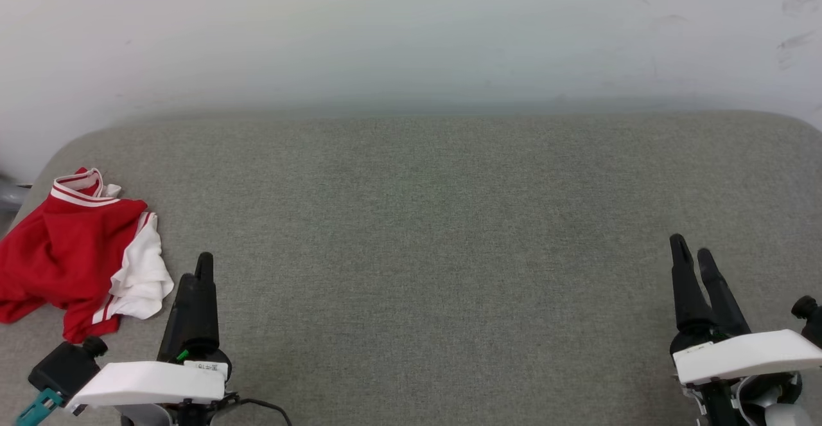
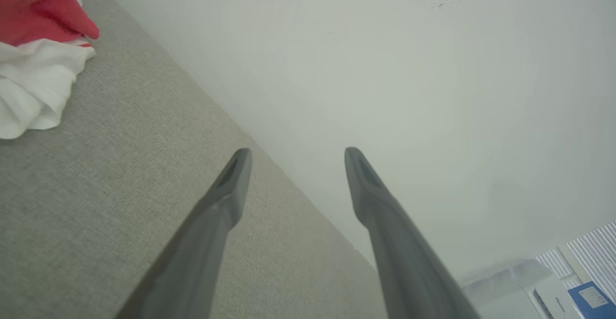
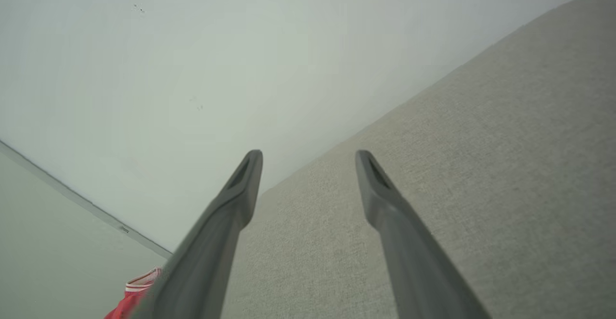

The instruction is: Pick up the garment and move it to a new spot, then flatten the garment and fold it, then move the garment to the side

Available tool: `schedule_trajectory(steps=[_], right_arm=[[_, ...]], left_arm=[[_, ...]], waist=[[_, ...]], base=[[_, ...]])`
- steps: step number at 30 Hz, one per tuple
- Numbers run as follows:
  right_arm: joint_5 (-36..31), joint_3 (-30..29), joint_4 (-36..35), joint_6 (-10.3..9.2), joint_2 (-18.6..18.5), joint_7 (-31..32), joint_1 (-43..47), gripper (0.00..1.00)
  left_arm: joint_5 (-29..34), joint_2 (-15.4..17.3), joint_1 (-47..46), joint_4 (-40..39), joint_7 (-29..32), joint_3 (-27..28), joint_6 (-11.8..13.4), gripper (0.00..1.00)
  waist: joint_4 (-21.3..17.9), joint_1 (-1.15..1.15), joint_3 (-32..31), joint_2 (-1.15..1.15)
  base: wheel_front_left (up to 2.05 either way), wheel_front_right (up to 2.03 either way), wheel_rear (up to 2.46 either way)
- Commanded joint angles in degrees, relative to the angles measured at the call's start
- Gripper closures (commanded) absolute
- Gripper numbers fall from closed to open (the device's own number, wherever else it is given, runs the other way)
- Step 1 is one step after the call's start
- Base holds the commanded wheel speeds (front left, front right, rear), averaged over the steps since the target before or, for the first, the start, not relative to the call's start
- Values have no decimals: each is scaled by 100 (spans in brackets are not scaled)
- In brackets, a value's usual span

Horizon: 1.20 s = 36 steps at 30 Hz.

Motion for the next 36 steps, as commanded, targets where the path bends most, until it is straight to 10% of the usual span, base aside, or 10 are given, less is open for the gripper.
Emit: schedule_trajectory(steps=[1,36], right_arm=[[-267,32,-156,1,1,-57,-30,0],[-3733,493,-240,0,-2,-610,77,0]], left_arm=[[268,13,15,-158,-66,-7,-13,0],[3959,176,273,-752,-618,-1304,742,0]], waist=[[-2,0,2,0],[-120,0,27,0]], base=[[0,0,0],[0,0,0]])
